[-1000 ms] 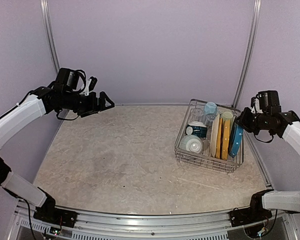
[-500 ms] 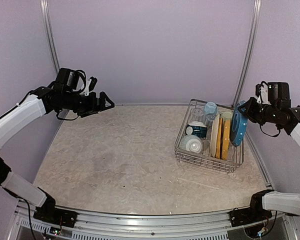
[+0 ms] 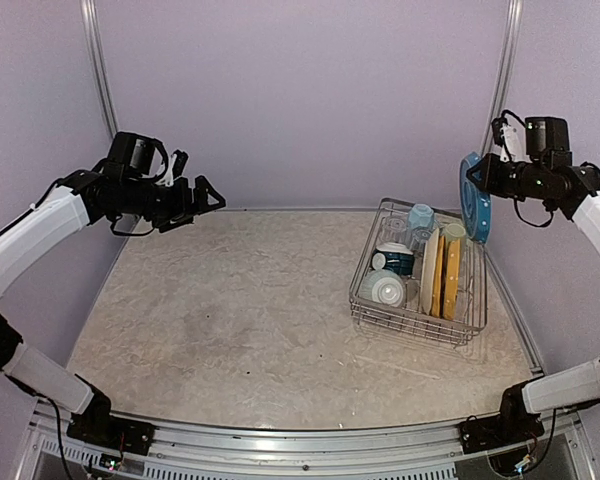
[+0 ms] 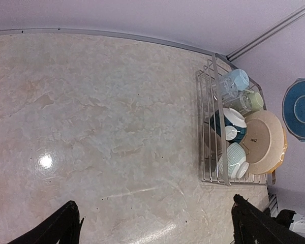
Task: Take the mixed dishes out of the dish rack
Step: Pass from the right arm to the left
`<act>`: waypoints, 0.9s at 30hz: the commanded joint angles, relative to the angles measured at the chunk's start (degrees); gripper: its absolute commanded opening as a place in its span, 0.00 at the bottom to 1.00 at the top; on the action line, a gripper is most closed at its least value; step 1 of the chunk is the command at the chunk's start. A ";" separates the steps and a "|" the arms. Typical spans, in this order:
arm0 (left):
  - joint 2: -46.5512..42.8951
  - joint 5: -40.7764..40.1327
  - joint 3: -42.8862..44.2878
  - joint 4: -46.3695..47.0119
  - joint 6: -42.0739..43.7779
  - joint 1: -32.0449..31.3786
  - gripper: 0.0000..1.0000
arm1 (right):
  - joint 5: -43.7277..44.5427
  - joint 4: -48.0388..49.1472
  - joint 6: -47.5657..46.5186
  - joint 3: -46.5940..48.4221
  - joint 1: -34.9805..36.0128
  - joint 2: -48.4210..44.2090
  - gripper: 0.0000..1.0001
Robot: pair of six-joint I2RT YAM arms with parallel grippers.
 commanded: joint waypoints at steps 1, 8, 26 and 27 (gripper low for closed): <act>-0.50 3.57 0.28 2.34 -3.28 2.47 0.99 | 2.24 6.94 -8.14 7.81 4.38 4.21 0.00; 0.00 15.55 -2.01 6.81 -7.38 4.57 0.98 | 8.26 7.39 -15.21 17.15 14.49 12.55 0.00; 10.17 42.86 -8.11 24.76 -30.14 10.81 0.95 | 11.70 15.44 -29.99 19.96 36.73 28.13 0.00; 10.99 43.95 -8.27 25.79 -31.26 10.81 0.95 | 11.93 15.79 -30.48 19.99 37.62 29.00 0.00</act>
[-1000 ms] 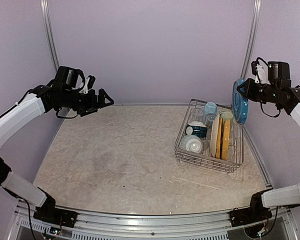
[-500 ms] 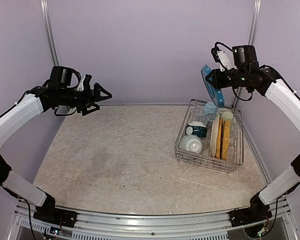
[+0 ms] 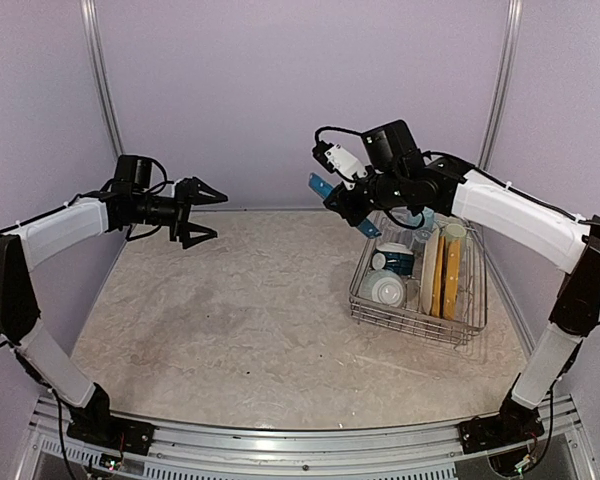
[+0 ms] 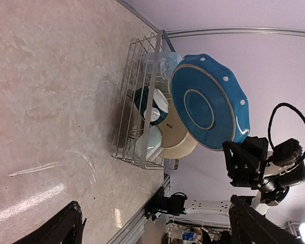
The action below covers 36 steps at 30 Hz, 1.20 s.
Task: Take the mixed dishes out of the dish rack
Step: Pass from the right arm to the left
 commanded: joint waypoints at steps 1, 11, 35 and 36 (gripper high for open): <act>3.03 10.08 -1.71 8.74 -9.33 0.06 0.95 | 2.34 10.08 -6.14 3.88 4.30 1.37 0.00; 6.38 13.30 -4.56 16.03 -17.68 -2.06 0.98 | 6.51 15.65 -10.92 4.05 12.30 8.93 0.00; 12.61 10.54 -2.44 7.28 -10.70 -7.20 0.49 | 18.09 18.73 -16.98 3.23 20.89 17.68 0.00; 12.37 10.22 -2.60 7.33 -10.66 -7.20 0.47 | 18.17 18.81 -17.09 3.23 21.20 17.81 0.00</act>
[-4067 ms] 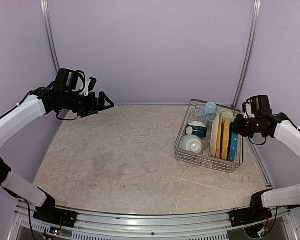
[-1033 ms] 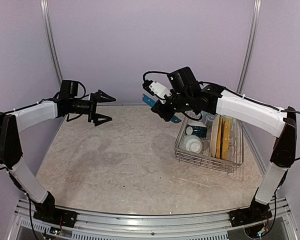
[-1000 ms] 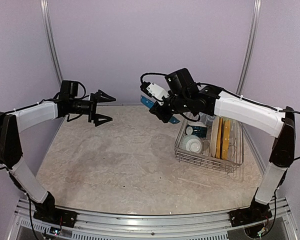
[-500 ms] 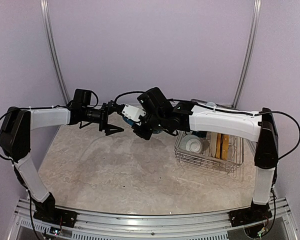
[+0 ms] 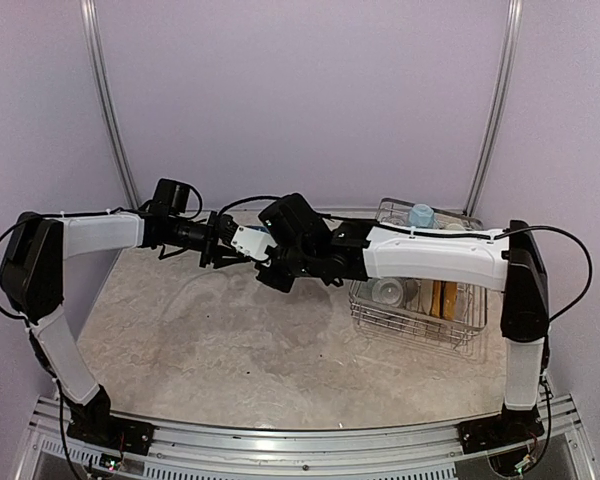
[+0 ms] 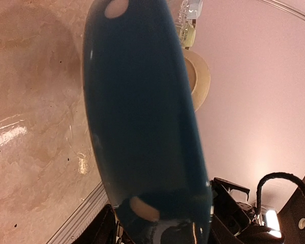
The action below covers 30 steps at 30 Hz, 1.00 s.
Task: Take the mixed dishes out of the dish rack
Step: Pass from the right arm to the left, then place the plate at the corner of the board.
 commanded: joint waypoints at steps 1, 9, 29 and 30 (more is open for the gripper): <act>0.04 -2.07 0.57 -2.11 2.44 -0.52 0.45 | 4.25 8.48 -2.49 0.80 1.71 0.25 0.00; -0.75 -1.64 1.45 -2.96 5.12 0.80 0.20 | 3.91 8.68 -0.02 0.94 2.25 0.60 0.00; -0.21 -6.52 2.05 -4.92 14.58 6.06 0.00 | 5.03 1.71 19.42 -6.45 -2.80 -9.10 0.96; 0.05 -6.60 2.03 -4.52 14.76 6.75 0.00 | 5.11 1.10 20.85 -7.03 -3.59 -10.27 0.96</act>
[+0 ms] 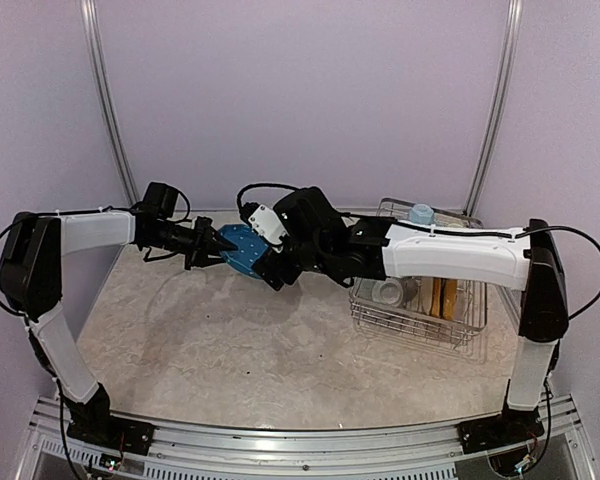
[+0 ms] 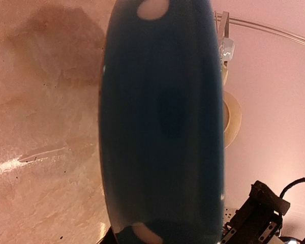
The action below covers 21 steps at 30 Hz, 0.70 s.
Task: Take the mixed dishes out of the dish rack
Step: Place the plate at the corner of the board.
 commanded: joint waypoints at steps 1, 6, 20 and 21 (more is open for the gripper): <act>0.31 2.49 1.70 5.36 4.24 2.40 0.00 | 0.95 -3.75 10.10 -2.34 -4.13 -7.06 0.97; 1.72 2.57 0.82 10.62 4.02 5.73 0.00 | 1.66 -6.89 17.04 -6.55 -8.70 -13.97 1.00; 9.44 -8.68 -8.45 36.51 -10.42 12.94 0.00 | 6.08 -15.81 28.78 -13.56 -15.03 -32.80 1.00; 9.73 -10.01 -8.83 36.81 -10.04 12.87 0.00 | 6.38 -16.29 29.00 -14.05 -15.25 -33.74 1.00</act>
